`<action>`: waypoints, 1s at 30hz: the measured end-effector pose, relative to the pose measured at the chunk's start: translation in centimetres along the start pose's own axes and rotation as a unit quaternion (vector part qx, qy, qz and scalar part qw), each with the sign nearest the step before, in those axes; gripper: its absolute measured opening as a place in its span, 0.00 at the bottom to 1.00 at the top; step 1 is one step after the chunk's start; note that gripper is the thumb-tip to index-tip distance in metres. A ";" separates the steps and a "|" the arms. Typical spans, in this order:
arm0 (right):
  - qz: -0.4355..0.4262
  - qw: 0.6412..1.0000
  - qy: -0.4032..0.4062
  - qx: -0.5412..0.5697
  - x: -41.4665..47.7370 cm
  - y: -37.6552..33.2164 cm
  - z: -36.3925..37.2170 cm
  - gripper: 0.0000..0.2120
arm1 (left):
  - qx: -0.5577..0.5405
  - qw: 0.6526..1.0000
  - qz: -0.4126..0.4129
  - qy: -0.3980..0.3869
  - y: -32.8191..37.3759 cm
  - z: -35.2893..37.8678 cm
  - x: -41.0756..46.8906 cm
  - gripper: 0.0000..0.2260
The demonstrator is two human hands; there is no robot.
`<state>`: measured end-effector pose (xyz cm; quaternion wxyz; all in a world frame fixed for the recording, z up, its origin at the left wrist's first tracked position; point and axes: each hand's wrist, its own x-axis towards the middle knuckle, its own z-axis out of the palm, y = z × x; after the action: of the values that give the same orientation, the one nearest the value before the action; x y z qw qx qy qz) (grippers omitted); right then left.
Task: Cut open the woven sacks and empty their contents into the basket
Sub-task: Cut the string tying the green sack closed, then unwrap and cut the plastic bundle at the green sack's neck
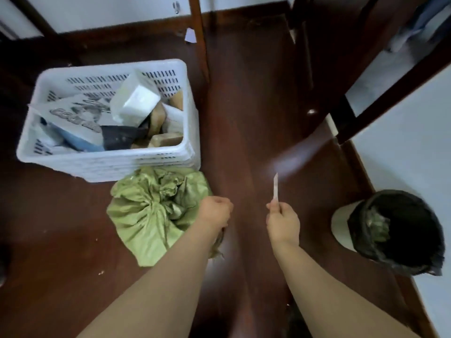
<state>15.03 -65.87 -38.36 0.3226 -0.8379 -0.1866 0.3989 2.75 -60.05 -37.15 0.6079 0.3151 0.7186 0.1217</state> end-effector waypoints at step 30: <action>0.050 0.993 -0.017 0.102 -7.1 0.8 36.9 0.23 | -0.262 0.960 -0.088 0.042 -9.3 -29.0 15.3 0.16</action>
<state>-18.39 -56.08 -52.48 0.3830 -0.8017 -0.1079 0.4460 -28.64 -52.00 -47.86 0.6465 0.0745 0.7116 0.2648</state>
